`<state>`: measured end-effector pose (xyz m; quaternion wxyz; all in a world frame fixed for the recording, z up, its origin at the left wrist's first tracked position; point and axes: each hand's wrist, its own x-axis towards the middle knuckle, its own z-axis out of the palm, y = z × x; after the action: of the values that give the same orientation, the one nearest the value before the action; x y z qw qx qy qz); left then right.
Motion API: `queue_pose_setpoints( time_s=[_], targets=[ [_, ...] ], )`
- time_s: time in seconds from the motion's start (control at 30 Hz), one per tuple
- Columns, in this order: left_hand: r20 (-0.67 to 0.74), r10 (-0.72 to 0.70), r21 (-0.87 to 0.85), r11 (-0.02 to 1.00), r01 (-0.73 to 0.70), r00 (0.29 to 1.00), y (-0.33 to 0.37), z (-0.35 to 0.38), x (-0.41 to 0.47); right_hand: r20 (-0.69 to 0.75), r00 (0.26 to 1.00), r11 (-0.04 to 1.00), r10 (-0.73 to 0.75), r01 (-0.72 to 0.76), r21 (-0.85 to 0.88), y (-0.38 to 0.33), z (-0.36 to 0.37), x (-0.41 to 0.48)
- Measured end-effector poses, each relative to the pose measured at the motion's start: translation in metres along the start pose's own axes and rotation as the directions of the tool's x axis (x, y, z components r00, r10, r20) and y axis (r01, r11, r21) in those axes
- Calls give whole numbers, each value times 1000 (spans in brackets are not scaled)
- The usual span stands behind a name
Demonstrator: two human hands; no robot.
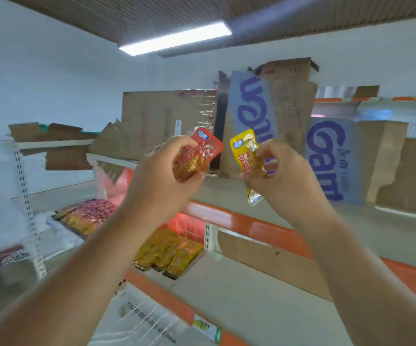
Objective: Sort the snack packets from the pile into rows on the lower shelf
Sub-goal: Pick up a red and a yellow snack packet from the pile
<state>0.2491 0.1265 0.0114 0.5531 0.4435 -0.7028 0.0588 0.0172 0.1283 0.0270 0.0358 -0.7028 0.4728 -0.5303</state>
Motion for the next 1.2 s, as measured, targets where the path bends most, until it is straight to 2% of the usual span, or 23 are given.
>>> queue_pose_setpoints(
  time_s=[0.27,0.43,0.6,0.73,0.93,1.2],
  targets=[
    [-48,-147,127,980,152,988,-137,-144,-35,86,992,976,-95,76,206,-89,188,5],
    [-63,-219,209,951,227,974,-201,-201,-54,181,977,960,-113,61,272,-110,283,3],
    [-72,-320,252,911,328,945,-260,-228,-67,227,966,955,-121,51,291,-111,356,5],
    [-54,-384,245,890,385,922,-311,-228,-65,268,960,953,-83,-2,302,-97,410,18],
    [42,-410,231,891,391,911,-407,-188,-35,311,950,951,-26,-72,299,-52,506,57],
    [173,-513,254,848,465,841,-553,-119,15,389,918,971,82,-162,177,15,604,115]
  ],
)
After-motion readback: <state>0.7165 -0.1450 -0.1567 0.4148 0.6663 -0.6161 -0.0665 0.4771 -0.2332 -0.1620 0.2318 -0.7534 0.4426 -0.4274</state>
